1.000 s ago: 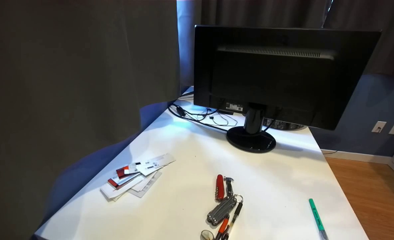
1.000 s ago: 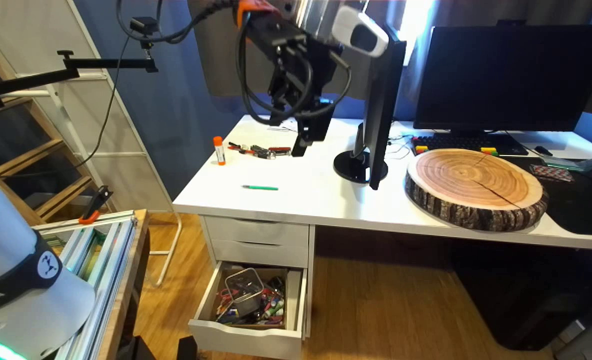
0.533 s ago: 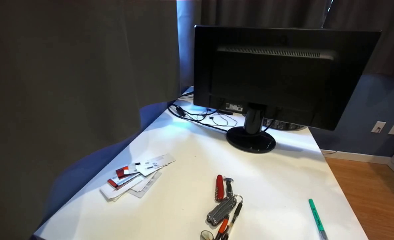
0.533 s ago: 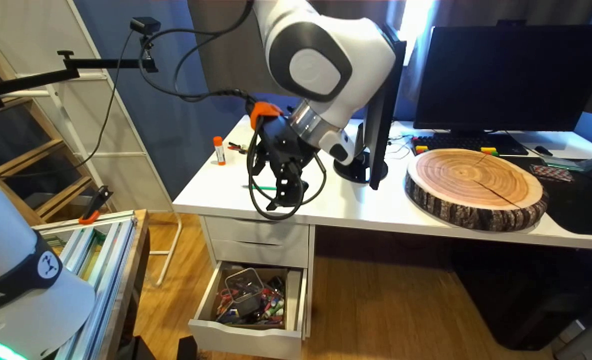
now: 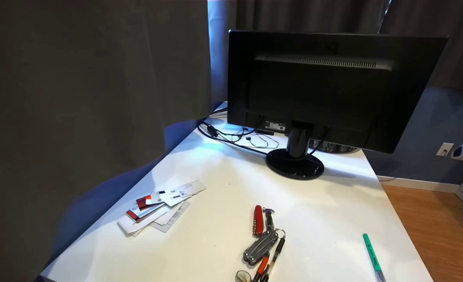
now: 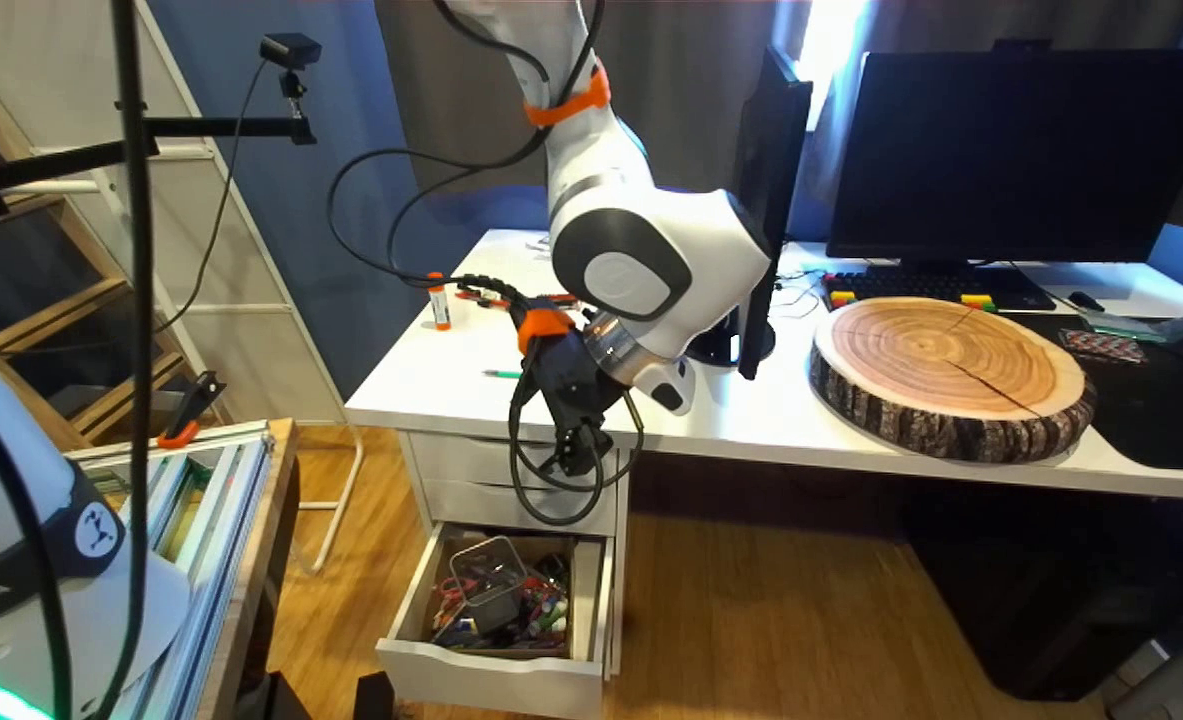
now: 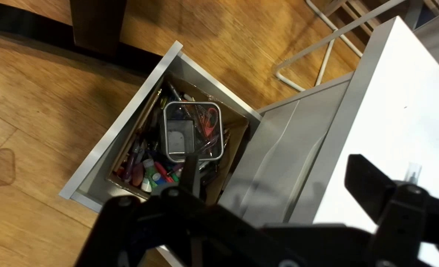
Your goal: Remove the basket from the box in the drawer, put it on the desk and put the green pencil on the desk inside the basket
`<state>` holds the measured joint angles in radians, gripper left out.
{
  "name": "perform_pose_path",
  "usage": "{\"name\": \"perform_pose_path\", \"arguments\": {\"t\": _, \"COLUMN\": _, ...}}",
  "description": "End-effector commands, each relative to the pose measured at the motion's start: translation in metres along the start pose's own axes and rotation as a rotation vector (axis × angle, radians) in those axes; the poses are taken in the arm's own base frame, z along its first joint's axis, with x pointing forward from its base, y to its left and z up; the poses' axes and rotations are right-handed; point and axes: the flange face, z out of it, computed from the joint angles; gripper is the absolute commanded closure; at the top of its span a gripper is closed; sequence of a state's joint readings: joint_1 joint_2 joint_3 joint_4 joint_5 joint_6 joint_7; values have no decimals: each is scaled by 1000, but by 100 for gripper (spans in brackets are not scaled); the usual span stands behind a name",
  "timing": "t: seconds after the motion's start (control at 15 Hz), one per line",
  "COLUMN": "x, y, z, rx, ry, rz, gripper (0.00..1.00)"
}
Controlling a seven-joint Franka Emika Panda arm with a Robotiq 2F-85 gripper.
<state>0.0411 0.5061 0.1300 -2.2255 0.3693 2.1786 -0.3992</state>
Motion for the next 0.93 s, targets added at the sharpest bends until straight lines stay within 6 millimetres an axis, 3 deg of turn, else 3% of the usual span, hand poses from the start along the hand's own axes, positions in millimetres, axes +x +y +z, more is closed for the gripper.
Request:
{"name": "perform_pose_path", "arguments": {"t": 0.0, "x": 2, "y": 1, "z": -1, "rx": 1, "ry": 2, "rz": -1, "gripper": 0}}
{"name": "perform_pose_path", "arguments": {"t": 0.13, "x": 3, "y": 0, "z": -3, "rx": 1, "ry": 6, "rz": -3, "gripper": 0}}
{"name": "perform_pose_path", "arguments": {"t": 0.27, "x": -1, "y": 5, "z": 9, "rx": -44, "ry": -21, "rz": -2, "gripper": 0}}
{"name": "perform_pose_path", "arguments": {"t": 0.87, "x": -15, "y": 19, "z": 101, "rx": -136, "ry": 132, "rz": -131, "gripper": 0}}
